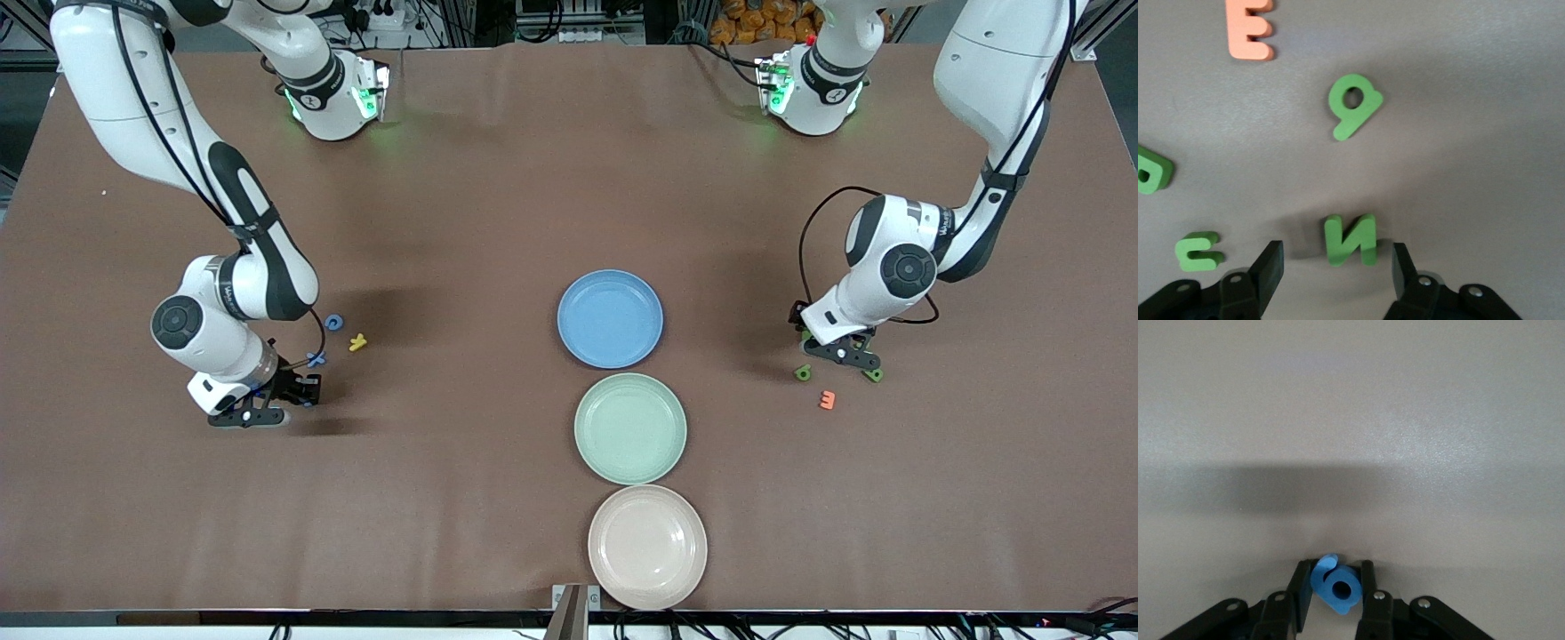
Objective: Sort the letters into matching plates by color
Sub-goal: 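Lift the blue 6 with the right gripper while the left gripper grasps green N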
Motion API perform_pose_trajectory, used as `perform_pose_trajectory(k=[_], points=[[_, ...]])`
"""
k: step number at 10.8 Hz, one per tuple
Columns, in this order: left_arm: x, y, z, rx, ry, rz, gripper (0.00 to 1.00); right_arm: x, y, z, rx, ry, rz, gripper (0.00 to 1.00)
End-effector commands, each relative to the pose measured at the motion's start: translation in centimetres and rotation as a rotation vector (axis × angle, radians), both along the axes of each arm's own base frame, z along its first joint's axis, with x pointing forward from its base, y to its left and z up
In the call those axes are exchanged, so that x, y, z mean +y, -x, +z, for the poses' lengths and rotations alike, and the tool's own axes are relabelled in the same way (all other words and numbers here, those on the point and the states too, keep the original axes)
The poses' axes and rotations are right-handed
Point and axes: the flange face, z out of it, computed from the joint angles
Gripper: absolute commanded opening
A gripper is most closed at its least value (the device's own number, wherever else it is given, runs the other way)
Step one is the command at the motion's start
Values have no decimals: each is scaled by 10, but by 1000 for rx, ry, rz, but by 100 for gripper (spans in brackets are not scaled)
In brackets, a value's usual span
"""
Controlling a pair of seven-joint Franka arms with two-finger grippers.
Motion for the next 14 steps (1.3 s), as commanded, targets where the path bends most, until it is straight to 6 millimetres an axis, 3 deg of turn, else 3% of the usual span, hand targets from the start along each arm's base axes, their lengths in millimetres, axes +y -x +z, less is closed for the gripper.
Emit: perform_pose_trajectory(k=[1,3,5,7,10,14], points=[[2,2,-4,-11,-12,1,68,6,0,-11,-8,-2,9,21],[1,1,-6,-15,-8,2,67,6,-2,-2,-8,-3,8,20],[-1,-1,-9,-20,-4,15,66,10,-7,24,7,-6,5,20],[-2,-2,-12,-22,-1,23,64,30,-11,52,67,-11,-31,20],[-2,-3,-13,-22,-1,23,48,89,-11,85,76,-19,-98,20],[-5,-5,-11,-29,0,36,0,195,-1,123,132,5,41,22]])
